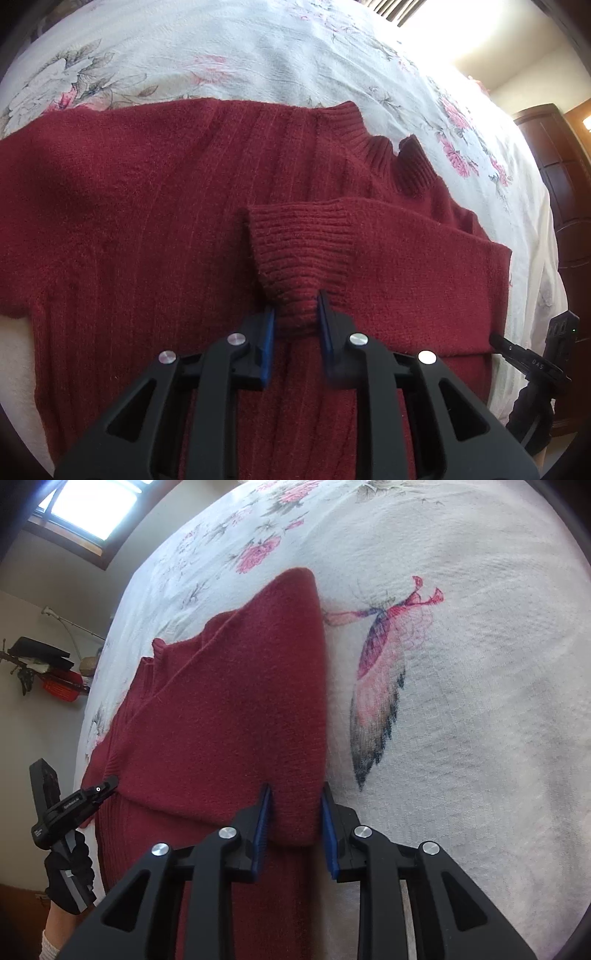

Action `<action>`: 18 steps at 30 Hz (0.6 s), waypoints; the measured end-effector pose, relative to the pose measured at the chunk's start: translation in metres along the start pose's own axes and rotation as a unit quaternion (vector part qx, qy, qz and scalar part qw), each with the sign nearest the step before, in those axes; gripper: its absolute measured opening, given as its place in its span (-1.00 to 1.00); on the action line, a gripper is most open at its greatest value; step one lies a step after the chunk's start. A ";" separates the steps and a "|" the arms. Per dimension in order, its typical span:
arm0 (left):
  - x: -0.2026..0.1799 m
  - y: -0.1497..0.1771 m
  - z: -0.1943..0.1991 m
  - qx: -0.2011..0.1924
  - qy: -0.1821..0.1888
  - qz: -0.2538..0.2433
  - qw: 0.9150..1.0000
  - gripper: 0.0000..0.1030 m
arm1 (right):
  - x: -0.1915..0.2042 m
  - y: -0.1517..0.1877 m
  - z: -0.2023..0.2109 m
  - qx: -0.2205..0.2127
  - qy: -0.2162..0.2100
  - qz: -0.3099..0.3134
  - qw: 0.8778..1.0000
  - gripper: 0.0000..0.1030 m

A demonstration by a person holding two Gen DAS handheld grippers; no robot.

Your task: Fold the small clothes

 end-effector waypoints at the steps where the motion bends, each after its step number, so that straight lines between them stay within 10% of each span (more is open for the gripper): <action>1: 0.000 -0.001 0.006 -0.007 -0.002 0.003 1.000 -0.54 | 0.004 -0.001 0.002 0.001 0.006 0.006 1.000 -0.37; 8: -0.035 -0.008 0.059 -0.082 0.001 -0.042 0.996 -0.48 | 0.057 -0.004 0.046 -0.057 0.010 0.088 0.994 -0.36; 18: -0.033 0.002 -0.023 0.002 -0.016 -0.050 0.999 -0.50 | 0.056 0.008 -0.025 0.015 0.039 0.081 0.996 -0.35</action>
Point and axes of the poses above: each gripper's, at about its wrist camera, not at the fingertips, and z roughly against the way its jaws point, x to its left, y to its underside, the point moved 3 cm from there along -z, roughly the way its jaws point
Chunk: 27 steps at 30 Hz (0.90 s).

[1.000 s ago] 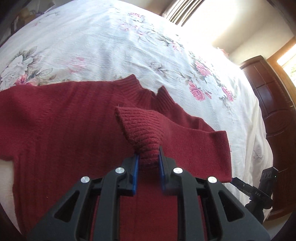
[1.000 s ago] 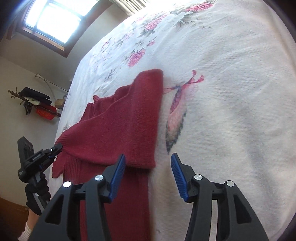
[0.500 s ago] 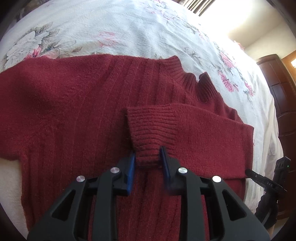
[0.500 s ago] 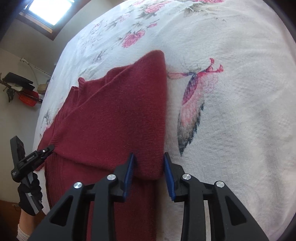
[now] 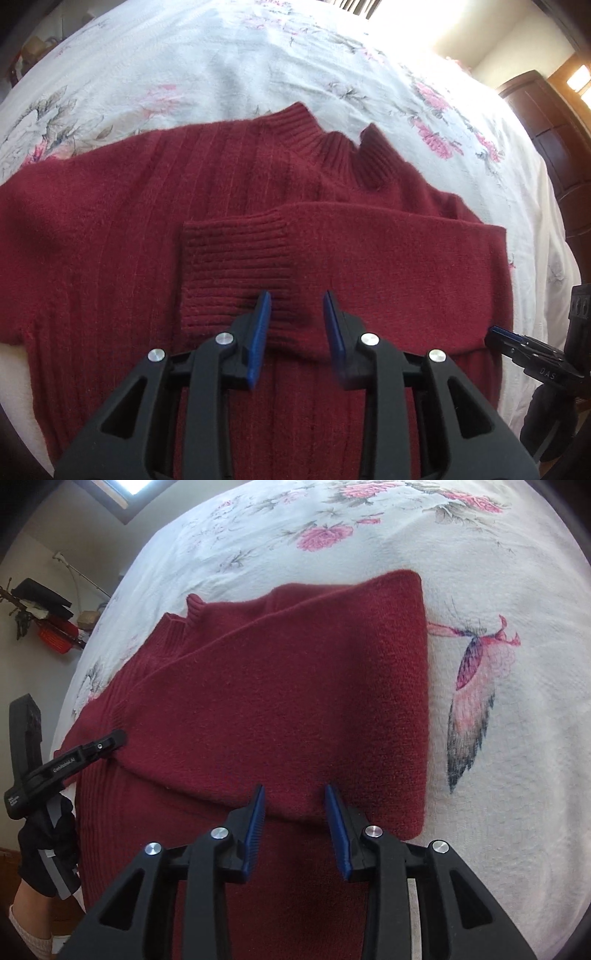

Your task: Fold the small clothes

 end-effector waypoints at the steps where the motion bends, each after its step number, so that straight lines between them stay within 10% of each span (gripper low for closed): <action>1: 0.004 0.000 -0.003 -0.002 0.006 0.003 1.000 -0.52 | -0.003 0.004 -0.002 -0.003 -0.002 -0.001 1.000 -0.35; 7: 0.017 0.000 0.014 -0.005 0.037 0.024 0.999 -0.52 | 0.009 0.002 -0.001 0.000 0.023 0.010 1.000 -0.20; 11: 0.046 0.005 0.056 -0.043 0.014 0.033 0.998 0.25 | 0.037 0.004 0.020 -0.019 0.002 0.030 0.999 -0.04; 16: 0.129 0.027 0.114 -0.072 -0.015 0.072 0.995 0.32 | 0.086 0.014 0.018 -0.006 -0.015 0.080 0.997 0.17; 27: 0.348 0.087 0.197 -0.123 -0.081 0.262 0.954 0.28 | 0.149 0.026 -0.027 0.028 -0.020 0.116 0.993 0.22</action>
Point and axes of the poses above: each gripper's, at about its wrist camera, not at the fingertips, and z roughly against the way its jaws point, x to its left, y to its underside, the point moved 3 cm from there along -z, roughly the way its jaws point
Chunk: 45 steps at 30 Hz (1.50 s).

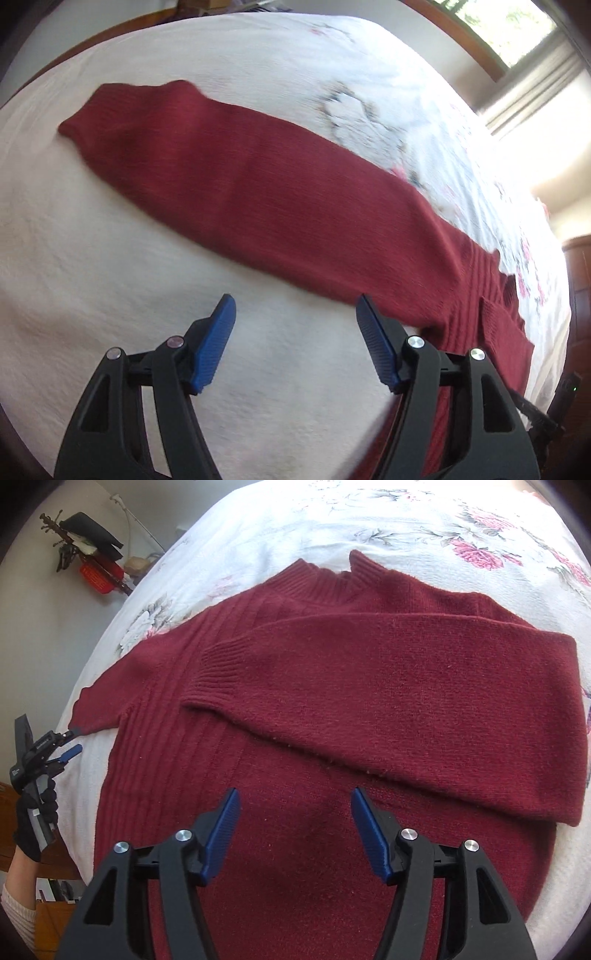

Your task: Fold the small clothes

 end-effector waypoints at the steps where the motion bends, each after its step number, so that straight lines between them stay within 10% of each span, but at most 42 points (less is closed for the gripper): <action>1: 0.014 -0.006 0.000 -0.007 -0.003 0.015 1.000 0.24 | 0.001 0.001 -0.003 0.002 0.004 0.001 1.000 0.22; 10: 0.090 -0.061 -0.006 -0.066 0.041 0.129 0.989 0.13 | -0.007 0.003 -0.017 0.009 0.018 -0.010 1.000 0.22; 19: 0.097 -0.088 -0.017 -0.087 0.033 0.131 0.987 0.01 | 0.000 -0.002 -0.025 0.008 0.038 0.001 0.999 0.29; 26: 0.090 -0.097 -0.016 -0.091 0.030 0.114 0.989 -0.76 | 0.006 -0.002 -0.025 0.007 0.042 0.011 0.999 0.28; 45: -0.153 -0.019 0.003 -0.070 0.161 -0.081 0.981 -0.82 | -0.019 0.029 0.012 -0.010 0.034 0.008 0.999 0.26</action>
Point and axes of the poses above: each gripper's, at about its wrist camera, not at the fingertips, and z roughly against the way its jaws point, x to its left, y to its underside, the point moved 3 cm from there along -z, roughly the way its jaws point
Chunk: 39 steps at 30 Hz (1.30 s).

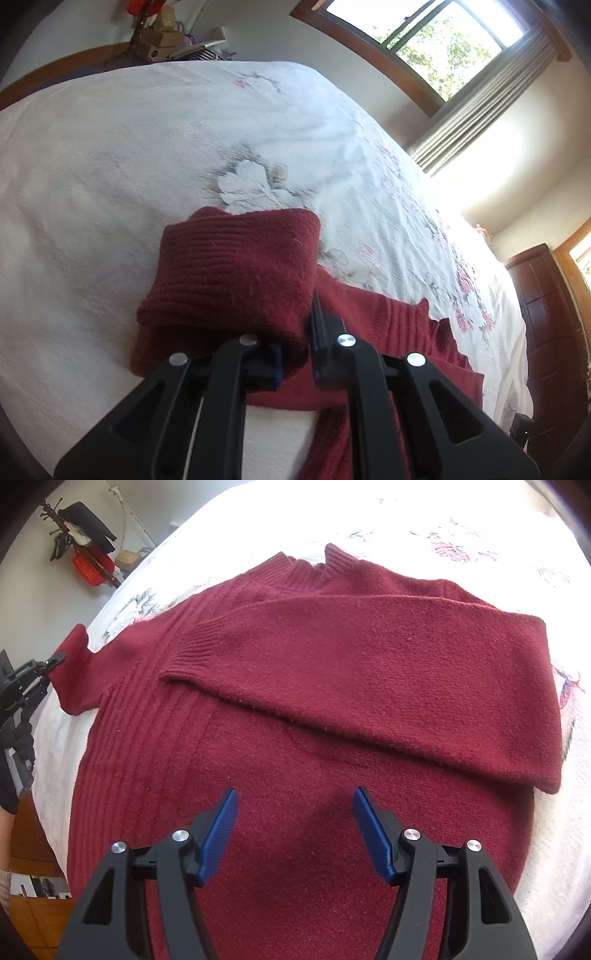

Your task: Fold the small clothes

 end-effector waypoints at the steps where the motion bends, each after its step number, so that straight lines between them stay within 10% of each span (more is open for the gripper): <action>1: -0.010 0.013 -0.002 0.005 0.012 -0.009 1.000 -0.82 | -0.005 0.003 0.002 -0.001 0.000 -0.002 1.000 0.26; 11: -0.098 0.091 -0.055 0.069 0.071 -0.063 0.993 -0.82 | -0.029 0.013 0.004 -0.008 -0.008 -0.023 1.000 0.26; 21: -0.061 0.128 -0.106 0.140 0.044 -0.028 0.989 -0.76 | -0.028 0.013 -0.005 0.003 0.001 -0.020 1.000 0.34; 28: -0.042 0.131 -0.046 0.173 0.097 -0.037 0.980 -0.75 | -0.011 0.001 -0.002 0.011 -0.007 -0.025 1.000 0.35; 39: 0.031 0.059 -0.030 0.098 -0.060 -0.078 0.990 -0.72 | 0.107 -0.089 -0.031 0.021 -0.131 -0.026 0.991 0.35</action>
Point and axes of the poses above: each gripper's, at about its wrist camera, not at the fingertips, and z roughly against the way its jaws point, x to its left, y to its underside, the point moved 3 cm from there along -z, roughly the way its jaws point
